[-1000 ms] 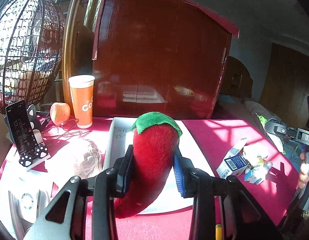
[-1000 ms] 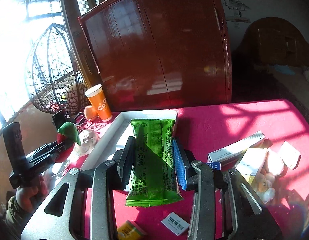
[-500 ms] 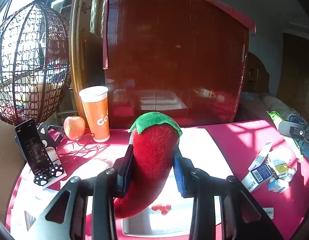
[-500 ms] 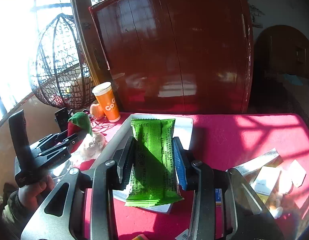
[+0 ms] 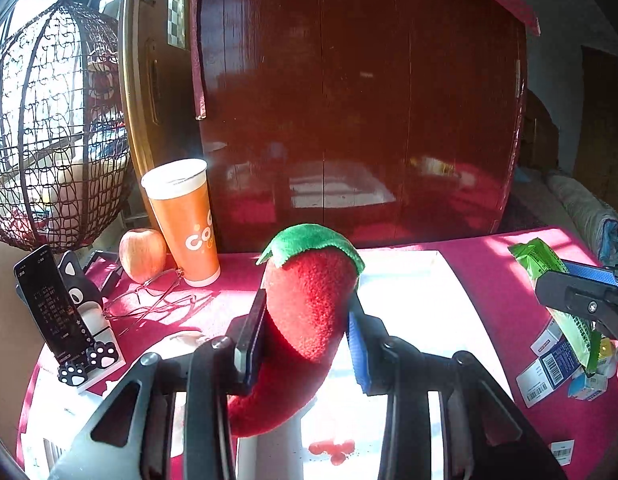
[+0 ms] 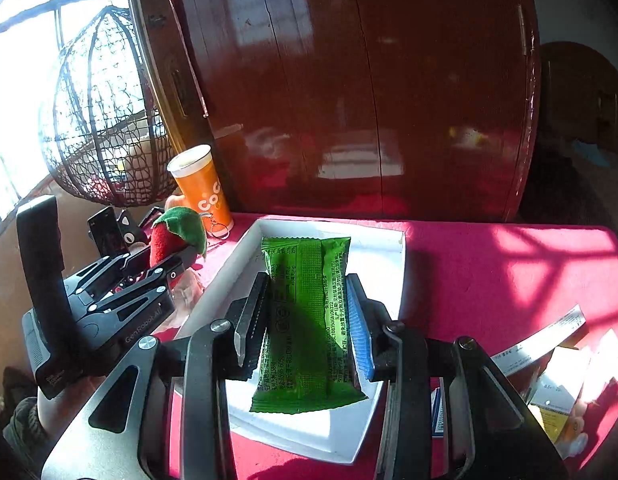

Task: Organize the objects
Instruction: 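Carry the green snack bar and red chili plush over the white tray with both tools, then open both tools to drop the snack bar and chili plush into the tray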

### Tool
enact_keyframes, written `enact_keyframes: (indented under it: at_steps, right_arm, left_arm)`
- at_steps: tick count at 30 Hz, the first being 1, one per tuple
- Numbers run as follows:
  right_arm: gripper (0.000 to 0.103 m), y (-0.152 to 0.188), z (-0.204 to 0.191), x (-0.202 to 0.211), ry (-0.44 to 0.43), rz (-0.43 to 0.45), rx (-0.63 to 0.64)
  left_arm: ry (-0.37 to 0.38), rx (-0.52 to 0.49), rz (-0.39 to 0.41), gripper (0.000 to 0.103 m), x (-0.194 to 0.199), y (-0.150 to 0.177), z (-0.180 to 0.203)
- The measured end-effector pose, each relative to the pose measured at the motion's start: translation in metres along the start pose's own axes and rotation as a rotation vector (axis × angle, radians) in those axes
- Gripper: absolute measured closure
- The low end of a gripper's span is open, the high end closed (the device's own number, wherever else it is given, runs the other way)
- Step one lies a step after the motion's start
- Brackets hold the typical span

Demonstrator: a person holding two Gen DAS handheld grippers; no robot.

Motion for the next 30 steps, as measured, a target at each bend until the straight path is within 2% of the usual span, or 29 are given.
enact_keyframes:
  at_steps: [15,22,24,26,27,28,29,30]
  right_arm:
    - [0.066,0.025,0.028,-0.084,0.090,-0.133,-0.052]
    - [0.066,0.031,0.040,-0.101,0.119,-0.153,-0.077]
    - [0.066,0.033,0.042,-0.103,0.118,-0.152,-0.085]
    - [0.060,0.035,0.044,-0.104,0.112,-0.157,-0.092]
    - [0.046,0.035,0.045,-0.104,0.111,-0.156,-0.098]
    - [0.023,0.036,0.046,-0.103,0.112,-0.151,-0.105]
    - [0.014,0.036,0.048,-0.101,0.112,-0.144,-0.110]
    - [0.009,0.035,0.050,-0.097,0.115,-0.132,-0.119]
  left_arm:
    - [0.043,0.013,-0.186,0.067,-0.071,0.037,0.012]
    - [0.047,0.023,-0.214,0.067,-0.086,0.040,0.015]
    - [0.059,0.031,-0.224,0.064,-0.088,0.041,0.017]
    - [0.091,0.050,-0.242,0.061,-0.090,0.043,0.019]
    - [0.097,0.064,-0.257,0.059,-0.091,0.045,0.020]
    - [0.108,0.079,-0.273,0.051,-0.092,0.048,0.020]
    - [0.110,0.093,-0.277,0.031,-0.092,0.050,0.019]
    - [0.093,0.105,-0.266,0.017,-0.092,0.050,0.015]
Point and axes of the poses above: each gripper's, at about its wrist camera, not at the fingertips, and x roughly against the way its jaws point, z to its right, y to its underside, the point moved 9 cm from there along -x, roughly the way its jaws point, and after that the axes turned 10 degrees about -y, right-handed, at the moved point
